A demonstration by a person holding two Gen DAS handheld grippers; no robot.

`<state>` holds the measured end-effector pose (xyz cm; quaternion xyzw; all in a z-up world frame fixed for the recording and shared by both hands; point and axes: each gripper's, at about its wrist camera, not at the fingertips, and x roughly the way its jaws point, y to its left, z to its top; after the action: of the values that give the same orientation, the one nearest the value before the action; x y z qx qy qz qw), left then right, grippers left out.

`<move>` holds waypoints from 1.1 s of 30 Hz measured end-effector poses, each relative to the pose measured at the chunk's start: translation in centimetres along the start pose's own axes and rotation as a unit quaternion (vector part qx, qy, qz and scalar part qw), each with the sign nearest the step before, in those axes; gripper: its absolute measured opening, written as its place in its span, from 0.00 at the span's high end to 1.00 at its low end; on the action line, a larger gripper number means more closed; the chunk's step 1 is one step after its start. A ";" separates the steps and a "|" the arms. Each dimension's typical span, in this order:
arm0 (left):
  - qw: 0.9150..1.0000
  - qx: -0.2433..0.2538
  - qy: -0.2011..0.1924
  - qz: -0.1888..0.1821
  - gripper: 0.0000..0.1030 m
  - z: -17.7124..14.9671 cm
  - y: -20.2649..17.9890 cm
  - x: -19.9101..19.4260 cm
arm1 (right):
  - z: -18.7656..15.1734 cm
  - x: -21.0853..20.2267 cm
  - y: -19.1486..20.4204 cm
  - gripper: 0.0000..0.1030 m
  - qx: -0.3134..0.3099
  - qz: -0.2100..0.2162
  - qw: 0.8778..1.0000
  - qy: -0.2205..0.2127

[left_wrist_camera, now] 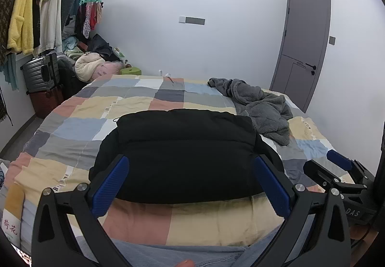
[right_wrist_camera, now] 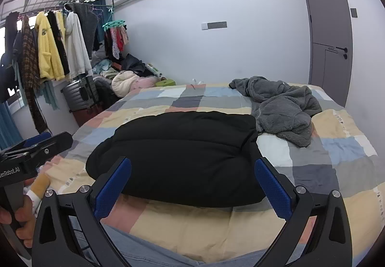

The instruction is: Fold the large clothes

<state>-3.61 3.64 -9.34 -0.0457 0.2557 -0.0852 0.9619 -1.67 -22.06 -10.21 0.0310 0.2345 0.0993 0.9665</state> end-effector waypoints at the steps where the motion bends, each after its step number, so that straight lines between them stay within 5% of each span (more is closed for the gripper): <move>1: 1.000 -0.001 0.001 0.000 0.00 0.0 0.0 0.0 | 0.0 0.0 0.0 0.00 0.000 0.000 1.000 0.001; 33: 1.000 0.015 0.016 0.008 0.00 -0.3 -0.6 0.9 | -0.9 0.5 -1.1 0.00 0.007 -0.013 1.000 0.011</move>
<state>-3.09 2.91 -9.91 -0.0278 0.2705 -0.0824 0.9588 -1.44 -23.02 -11.34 0.0340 0.2464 0.0849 0.9649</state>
